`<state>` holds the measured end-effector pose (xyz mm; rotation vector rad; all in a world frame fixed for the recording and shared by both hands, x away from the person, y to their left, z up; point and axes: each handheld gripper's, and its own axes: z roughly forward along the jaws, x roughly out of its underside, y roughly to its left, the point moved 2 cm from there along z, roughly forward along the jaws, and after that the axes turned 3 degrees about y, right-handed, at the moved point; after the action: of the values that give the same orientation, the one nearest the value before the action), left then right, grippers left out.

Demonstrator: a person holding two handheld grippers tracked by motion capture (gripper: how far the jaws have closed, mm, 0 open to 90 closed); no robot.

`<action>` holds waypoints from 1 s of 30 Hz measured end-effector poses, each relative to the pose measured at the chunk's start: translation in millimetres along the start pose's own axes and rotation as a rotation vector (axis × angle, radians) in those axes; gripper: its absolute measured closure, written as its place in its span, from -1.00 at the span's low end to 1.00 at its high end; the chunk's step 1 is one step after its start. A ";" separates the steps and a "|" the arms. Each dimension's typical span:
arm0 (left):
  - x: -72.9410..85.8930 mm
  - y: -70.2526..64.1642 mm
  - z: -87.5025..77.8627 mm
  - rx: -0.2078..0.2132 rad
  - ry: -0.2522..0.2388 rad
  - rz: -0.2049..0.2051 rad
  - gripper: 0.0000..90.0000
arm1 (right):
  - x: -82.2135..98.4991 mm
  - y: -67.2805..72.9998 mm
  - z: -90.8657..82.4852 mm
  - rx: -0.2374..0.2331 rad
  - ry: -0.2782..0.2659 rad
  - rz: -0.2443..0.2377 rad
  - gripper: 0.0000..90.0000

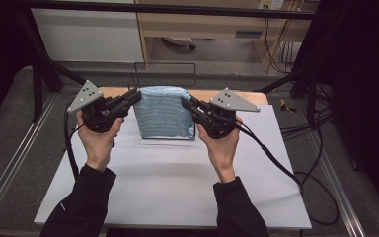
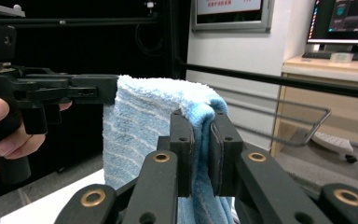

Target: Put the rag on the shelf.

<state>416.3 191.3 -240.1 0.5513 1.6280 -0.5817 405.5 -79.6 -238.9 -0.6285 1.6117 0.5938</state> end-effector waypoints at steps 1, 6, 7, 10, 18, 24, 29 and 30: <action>-2.3 0.3 0.1 -0.001 -0.005 0.002 0.83 | -2.6 0.0 0.4 0.002 -0.005 0.001 0.82; -14.6 1.9 0.8 -0.008 -0.036 0.002 0.83 | -15.6 0.4 2.7 0.016 -0.033 -0.014 0.82; -17.1 2.4 0.8 -0.010 -0.042 0.003 0.83 | -18.4 0.5 3.3 0.020 -0.037 -0.016 0.82; -24.9 4.1 1.2 -0.012 -0.061 0.002 0.83 | -27.1 -0.1 5.2 0.024 -0.047 -0.026 0.83; -44.2 6.8 2.7 -0.021 -0.105 0.001 0.83 | -51.5 -0.1 9.7 0.044 -0.092 -0.045 0.83; -57.9 9.6 5.2 -0.033 -0.131 0.005 0.83 | -62.6 -2.9 14.4 0.054 -0.111 -0.051 0.83; -69.2 15.1 7.6 -0.039 -0.147 0.002 0.83 | -73.3 -5.6 20.6 0.060 -0.124 -0.061 0.83; -71.3 15.8 8.1 -0.038 -0.152 -0.001 0.83 | -75.5 -6.3 21.5 0.062 -0.128 -0.060 0.83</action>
<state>441.7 196.0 -171.3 0.4666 1.4928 -0.5783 433.4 -64.2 -166.8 -0.5794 1.4807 0.5280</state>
